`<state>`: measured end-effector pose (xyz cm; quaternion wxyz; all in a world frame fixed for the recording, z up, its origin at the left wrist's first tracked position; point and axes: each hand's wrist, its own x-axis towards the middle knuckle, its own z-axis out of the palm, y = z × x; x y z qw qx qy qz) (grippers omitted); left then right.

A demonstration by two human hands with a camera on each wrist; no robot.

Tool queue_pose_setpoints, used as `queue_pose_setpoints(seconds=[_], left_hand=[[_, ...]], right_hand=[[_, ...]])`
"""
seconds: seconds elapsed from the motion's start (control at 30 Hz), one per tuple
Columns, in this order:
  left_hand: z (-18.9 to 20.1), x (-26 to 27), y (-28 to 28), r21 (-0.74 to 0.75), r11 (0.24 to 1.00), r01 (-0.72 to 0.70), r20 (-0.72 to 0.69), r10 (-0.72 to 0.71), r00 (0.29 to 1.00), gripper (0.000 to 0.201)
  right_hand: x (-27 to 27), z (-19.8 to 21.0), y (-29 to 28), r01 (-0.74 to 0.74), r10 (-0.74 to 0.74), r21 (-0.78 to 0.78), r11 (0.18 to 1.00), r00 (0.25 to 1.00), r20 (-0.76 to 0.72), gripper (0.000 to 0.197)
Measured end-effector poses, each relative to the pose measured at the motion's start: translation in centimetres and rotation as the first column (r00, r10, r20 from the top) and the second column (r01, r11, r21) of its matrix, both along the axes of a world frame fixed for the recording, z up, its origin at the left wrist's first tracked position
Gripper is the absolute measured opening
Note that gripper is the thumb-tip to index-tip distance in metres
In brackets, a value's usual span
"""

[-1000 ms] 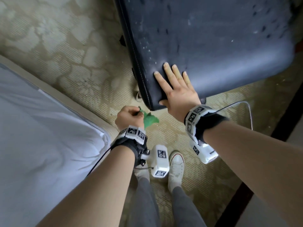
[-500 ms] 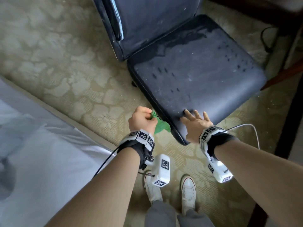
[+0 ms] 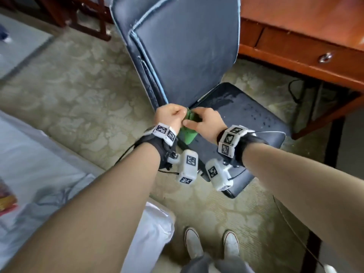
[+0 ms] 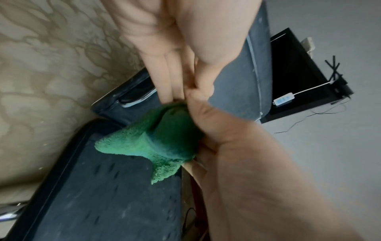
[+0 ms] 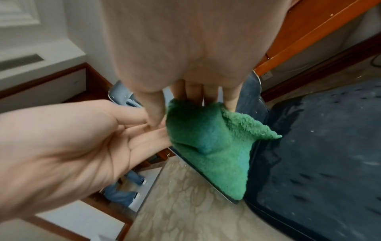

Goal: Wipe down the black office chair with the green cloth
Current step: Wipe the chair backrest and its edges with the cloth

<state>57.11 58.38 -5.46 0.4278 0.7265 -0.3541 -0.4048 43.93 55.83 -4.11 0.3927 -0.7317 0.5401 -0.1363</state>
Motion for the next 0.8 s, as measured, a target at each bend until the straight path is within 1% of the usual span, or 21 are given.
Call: queue_pose_setpoints(seconds=[0.03,0.1,0.13,0.17,0.23,0.27,0.3,0.37,0.4,0.47,0.5,0.53,0.6,0.67,0.73,0.8], left_hand=[[1.7,0.5,-0.3,0.015,1.0,0.022,-0.024,-0.022,0.999,0.013],[4.2,1.5,-1.2,0.027,0.994,0.104,-0.132,-0.099,0.986,0.022],[4.9,2.2,-1.6,0.036,0.989,0.142,-0.163,-0.134,0.977,0.024],[5.5,2.8,-2.1,0.051,0.987,0.151,-0.165,-0.141,0.976,0.025],[5.8,4.5,-3.0,0.097,0.987,0.125,-0.166,-0.108,0.98,0.026],[5.3,5.7,-3.7,0.112,0.991,0.07,-0.168,-0.051,0.985,0.026],[4.8,6.6,-4.2,0.114,0.993,0.014,-0.14,0.002,0.99,0.023],[4.2,8.7,-5.6,0.09,0.991,-0.096,0.003,0.096,0.995,0.014],[3.8,9.6,-6.5,0.078,0.988,-0.134,0.065,0.129,0.99,0.014],[4.0,10.9,-8.3,0.034,0.975,-0.221,0.206,0.21,0.956,0.013],[4.4,11.4,-9.1,-0.022,0.96,-0.28,0.256,0.276,0.927,0.005],[4.8,11.9,-10.1,-0.076,0.938,-0.339,0.279,0.346,0.896,0.009],[5.2,12.9,-12.1,-0.118,0.907,-0.404,0.32,0.42,0.849,0.034],[5.4,13.6,-13.9,-0.133,0.898,-0.42,0.306,0.44,0.844,0.044],[5.6,14.3,-15.2,-0.152,0.902,-0.405,0.248,0.431,0.868,0.04],[5.8,14.8,-15.8,-0.157,0.916,-0.37,0.223,0.398,0.89,0.029]], right_hand=[[0.6,1.0,-0.5,0.027,-0.027,-0.032,0.999,1.0,-0.001,0.03],[1.4,2.1,-1.5,0.07,-0.071,-0.076,0.995,0.997,-0.011,0.024],[1.8,2.3,-2.0,0.086,-0.087,-0.079,0.993,0.996,-0.019,0.021],[2.2,2.5,-2.6,0.103,-0.105,-0.074,0.992,0.994,-0.025,0.02],[3.0,2.5,-3.7,0.137,-0.138,-0.063,0.989,0.99,-0.021,0.021],[3.4,2.4,-4.4,0.154,-0.155,-0.06,0.986,0.988,-0.011,0.023],[3.9,2.3,-5.2,0.177,-0.178,-0.053,0.983,0.984,0.002,0.023],[4.9,2.0,-7.0,0.226,-0.224,-0.045,0.973,0.974,0.04,0.023],[5.4,1.9,-7.9,0.239,-0.236,-0.048,0.97,0.97,0.054,0.023],[6.5,1.5,-10.0,0.232,-0.227,-0.062,0.971,0.971,0.075,0.022],[7.2,1.4,-11.0,0.215,-0.208,-0.07,0.974,0.974,0.088,0.021],[7.9,1.4,-11.9,0.189,-0.181,-0.081,0.979,0.979,0.1,0.019],[9.3,1.8,-13.7,0.134,-0.119,-0.13,0.982,0.986,0.113,0.016],[10.7,2.4,-15.2,0.082,-0.059,-0.207,0.975,0.992,0.115,0.018],[12.2,3.2,-16.5,0.052,-0.014,-0.28,0.959,0.991,0.136,0.021],[13.8,4.0,-17.3,0.039,0.024,-0.34,0.939,0.983,0.18,0.023]])
